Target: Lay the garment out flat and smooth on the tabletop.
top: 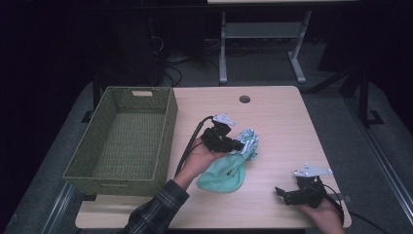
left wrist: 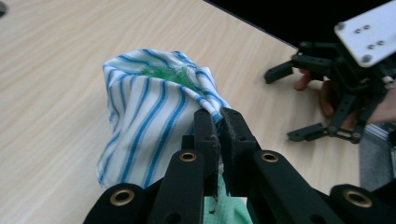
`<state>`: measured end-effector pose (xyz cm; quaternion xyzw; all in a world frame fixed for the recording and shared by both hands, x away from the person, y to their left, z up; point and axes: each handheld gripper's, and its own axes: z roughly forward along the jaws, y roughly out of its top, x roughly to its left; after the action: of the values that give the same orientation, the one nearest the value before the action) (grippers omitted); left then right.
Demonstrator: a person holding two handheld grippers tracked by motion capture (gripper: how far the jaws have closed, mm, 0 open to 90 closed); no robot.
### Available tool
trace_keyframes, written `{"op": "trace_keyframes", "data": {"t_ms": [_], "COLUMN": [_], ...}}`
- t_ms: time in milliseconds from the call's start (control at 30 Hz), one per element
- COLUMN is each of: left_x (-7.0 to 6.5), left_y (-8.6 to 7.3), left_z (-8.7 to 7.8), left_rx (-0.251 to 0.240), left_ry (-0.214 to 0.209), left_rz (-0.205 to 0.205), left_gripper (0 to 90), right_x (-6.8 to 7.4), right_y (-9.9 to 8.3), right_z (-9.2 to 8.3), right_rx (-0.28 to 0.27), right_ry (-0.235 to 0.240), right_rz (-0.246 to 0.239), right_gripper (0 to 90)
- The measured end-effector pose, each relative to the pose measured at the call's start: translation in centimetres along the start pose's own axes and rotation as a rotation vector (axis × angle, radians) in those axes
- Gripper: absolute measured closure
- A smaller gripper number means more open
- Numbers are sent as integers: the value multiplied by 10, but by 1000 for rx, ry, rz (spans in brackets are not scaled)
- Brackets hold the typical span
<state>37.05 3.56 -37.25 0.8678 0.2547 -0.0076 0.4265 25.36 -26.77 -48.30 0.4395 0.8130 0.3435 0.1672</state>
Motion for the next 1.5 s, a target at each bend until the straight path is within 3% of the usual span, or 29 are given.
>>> {"op": "trace_keyframes", "data": {"t_ms": [333,467,733,833,933,1033,1167,1267,1500], "left_x": [27,38,56,63,68,67,58,46,17], "left_y": [-3,-5,-9,-12,-16,-19,-21,-22,-31], "left_z": [-6,-7,-8,-7,-8,-12,-19,-22,-15], "left_rx": [-5,4,37,56,53,45,22,17,29], "left_ry": [73,95,203,251,270,300,290,273,192], "left_rz": [-36,-68,-101,-112,-134,-139,-139,-121,-67], "left_gripper": [853,852,843,818,729,574,500,500,670], "right_x": [0,0,0,0,0,0,0,0,0], "right_y": [0,0,0,0,0,0,0,0,0], "right_z": [0,0,0,0,0,0,0,0,0], "right_rx": [0,0,0,0,0,0,0,0,0], "right_ry": [0,0,0,0,0,0,0,0,0], "right_rz": [1,1,0,1,1,1,1,1,0], "right_gripper": [27,27,27,27,27,27,27,27,27]}}
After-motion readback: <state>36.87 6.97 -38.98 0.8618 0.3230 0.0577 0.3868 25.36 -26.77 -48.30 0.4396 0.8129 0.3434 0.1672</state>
